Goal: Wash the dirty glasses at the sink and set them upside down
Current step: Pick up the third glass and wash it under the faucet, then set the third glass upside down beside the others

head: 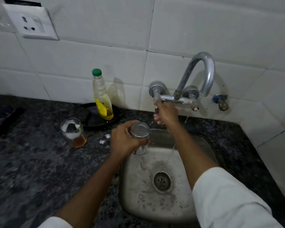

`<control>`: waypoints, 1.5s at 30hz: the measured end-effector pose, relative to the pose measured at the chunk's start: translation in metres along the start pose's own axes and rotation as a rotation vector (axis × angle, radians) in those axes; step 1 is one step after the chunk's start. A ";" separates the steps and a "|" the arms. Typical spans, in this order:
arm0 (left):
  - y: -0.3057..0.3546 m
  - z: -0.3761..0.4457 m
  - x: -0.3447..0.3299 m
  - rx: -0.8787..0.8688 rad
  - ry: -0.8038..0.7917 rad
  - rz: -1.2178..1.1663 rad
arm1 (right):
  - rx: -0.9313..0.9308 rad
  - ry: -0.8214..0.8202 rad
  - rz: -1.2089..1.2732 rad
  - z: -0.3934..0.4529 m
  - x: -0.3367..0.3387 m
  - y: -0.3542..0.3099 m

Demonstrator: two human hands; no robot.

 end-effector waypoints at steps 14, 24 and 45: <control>0.038 -0.045 -0.026 0.003 -0.345 -0.132 | 0.284 -0.197 0.137 -0.116 0.022 0.051; 0.022 -0.044 0.135 0.209 -0.228 -0.080 | 0.403 -0.295 0.108 -0.173 -0.017 -0.012; -0.171 0.018 0.547 0.498 0.284 -0.018 | 0.608 -0.431 -0.026 -0.272 -0.483 -0.240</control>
Point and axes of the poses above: each hand's wrist, its own z-axis towards the middle knuckle, its own x-axis out of the back of the hand, y = z × x, the point moved 10 cm from there along z, towards the middle knuckle, and after that the axes turned 11 degrees about y, right-handed, at the moved point
